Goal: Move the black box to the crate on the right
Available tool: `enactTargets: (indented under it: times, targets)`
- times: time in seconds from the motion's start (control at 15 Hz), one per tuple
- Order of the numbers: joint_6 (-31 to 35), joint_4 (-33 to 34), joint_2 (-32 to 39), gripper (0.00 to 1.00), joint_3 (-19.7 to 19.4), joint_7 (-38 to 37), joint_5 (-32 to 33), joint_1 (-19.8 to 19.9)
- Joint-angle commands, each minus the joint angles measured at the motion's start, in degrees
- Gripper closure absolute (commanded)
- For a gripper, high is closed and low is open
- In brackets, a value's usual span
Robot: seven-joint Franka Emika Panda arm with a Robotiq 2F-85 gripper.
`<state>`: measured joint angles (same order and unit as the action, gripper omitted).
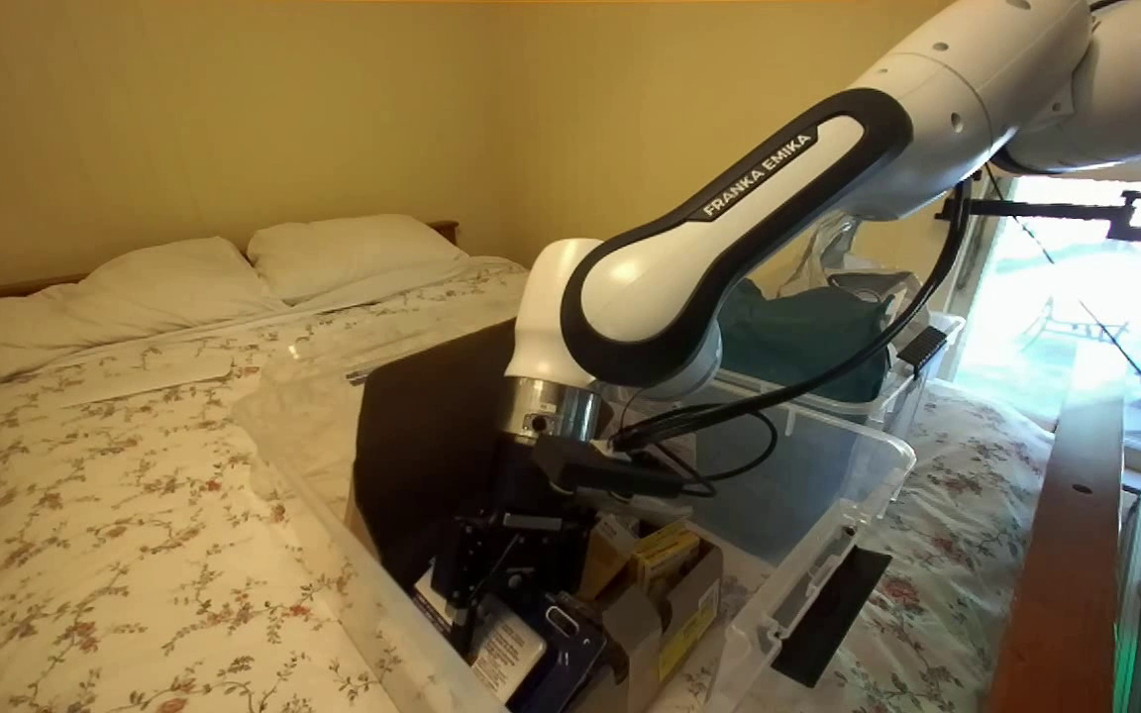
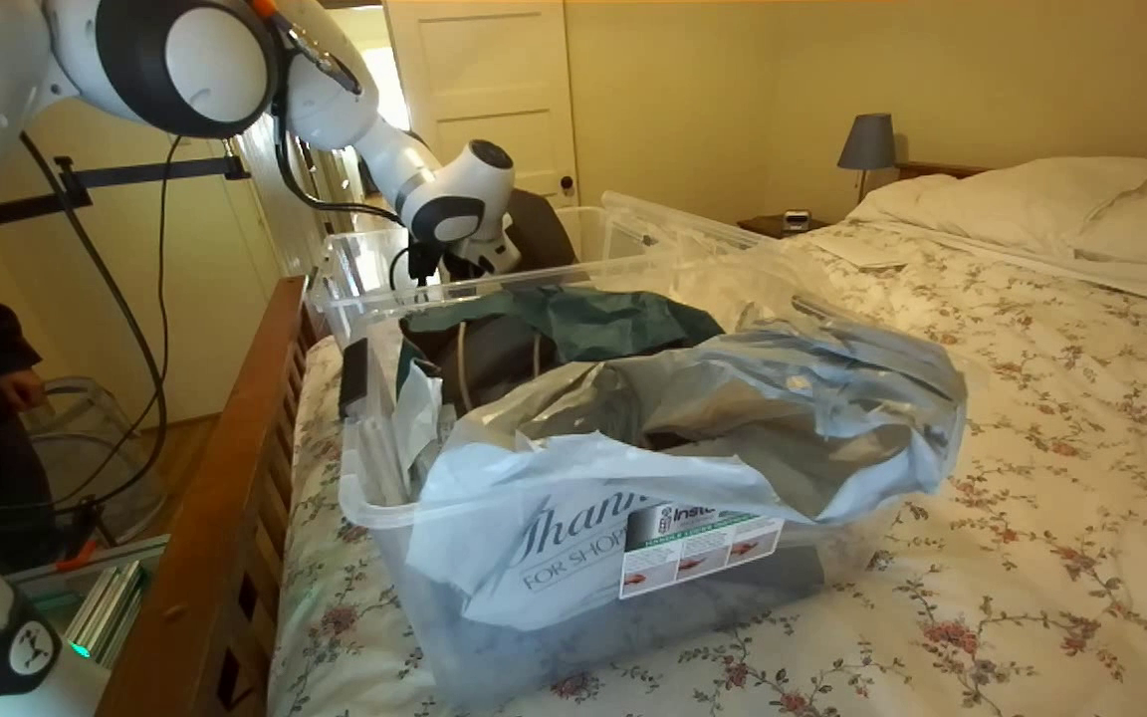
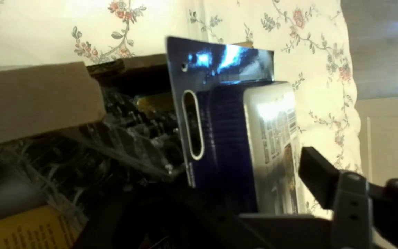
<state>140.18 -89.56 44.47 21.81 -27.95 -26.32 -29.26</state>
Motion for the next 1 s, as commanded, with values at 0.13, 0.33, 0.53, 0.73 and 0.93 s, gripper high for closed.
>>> enactTargets:
  times: [0.13,0.33,0.53,0.73,0.93]
  targets:
    - [0.32,1.71,-0.78,0.62,0.12,-0.08,-1.15,0.22]
    - [2.25,0.86,-4.46,0.82,-0.87,-0.65,-0.70,0.87]
    - [3.56,-2.47,-11.16,0.95,-2.44,-2.10,-0.46,2.21]
    - [2.93,-5.78,-17.57,0.94,-5.75,-4.65,2.29,2.12]
    - [-1.70,-11.03,-24.79,0.94,-10.26,-9.50,10.99,0.47]
